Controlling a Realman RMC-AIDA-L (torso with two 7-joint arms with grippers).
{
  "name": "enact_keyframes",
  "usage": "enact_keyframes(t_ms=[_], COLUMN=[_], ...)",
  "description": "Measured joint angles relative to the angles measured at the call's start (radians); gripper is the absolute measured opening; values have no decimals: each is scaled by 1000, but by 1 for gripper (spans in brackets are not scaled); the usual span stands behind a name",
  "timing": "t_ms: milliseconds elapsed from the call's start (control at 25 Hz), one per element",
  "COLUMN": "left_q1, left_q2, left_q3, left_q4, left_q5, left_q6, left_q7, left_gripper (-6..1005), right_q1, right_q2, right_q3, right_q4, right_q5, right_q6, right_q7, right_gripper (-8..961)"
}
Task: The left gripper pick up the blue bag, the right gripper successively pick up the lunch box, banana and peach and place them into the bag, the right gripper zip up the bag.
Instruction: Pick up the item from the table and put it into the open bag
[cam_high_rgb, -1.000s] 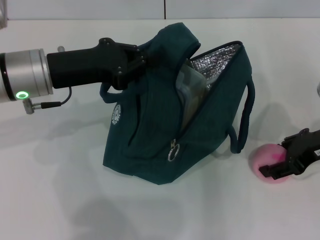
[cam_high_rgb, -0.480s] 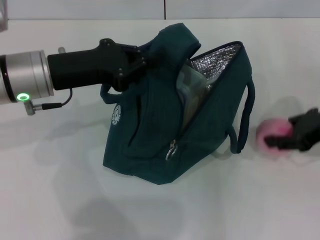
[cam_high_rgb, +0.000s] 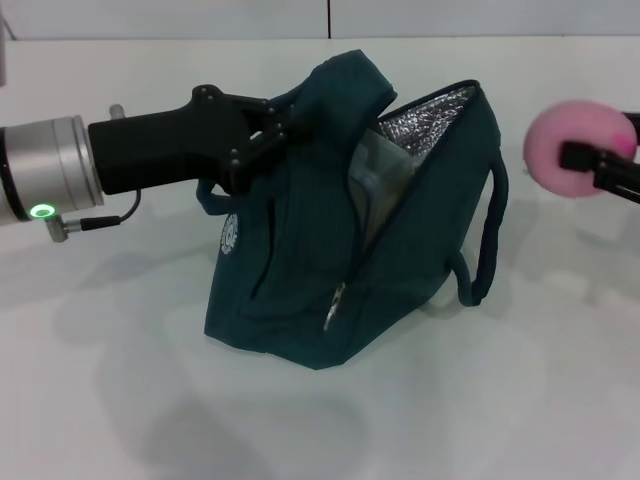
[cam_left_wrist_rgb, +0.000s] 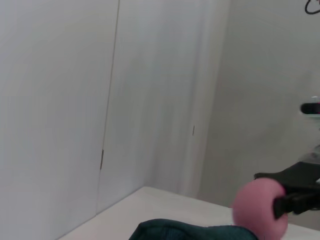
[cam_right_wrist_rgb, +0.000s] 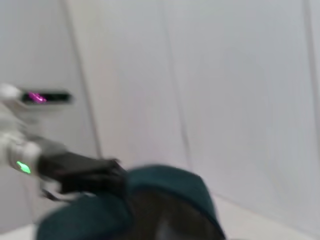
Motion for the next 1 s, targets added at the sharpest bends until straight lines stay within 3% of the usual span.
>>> enact_keyframes(t_ms=[400,760,1000], left_q1=[0,-3,-8], left_q2=[0,0,-2], left_q3=[10,10,10], left_q4=[-37,-40,-41], left_q5=[-48,-51,-51], left_q6=[2,2,2], left_q7=[61,77,83], left_gripper=[37,37,37], right_q1=[135,247,296], right_q2=[6,6,6], right_q3=[-110,-273,-346], right_q4=[89,113,120], right_q5=[20,20,18], right_q6=[-25,112,127], right_q7=[-65,-67,-49], right_gripper=[275,249,252])
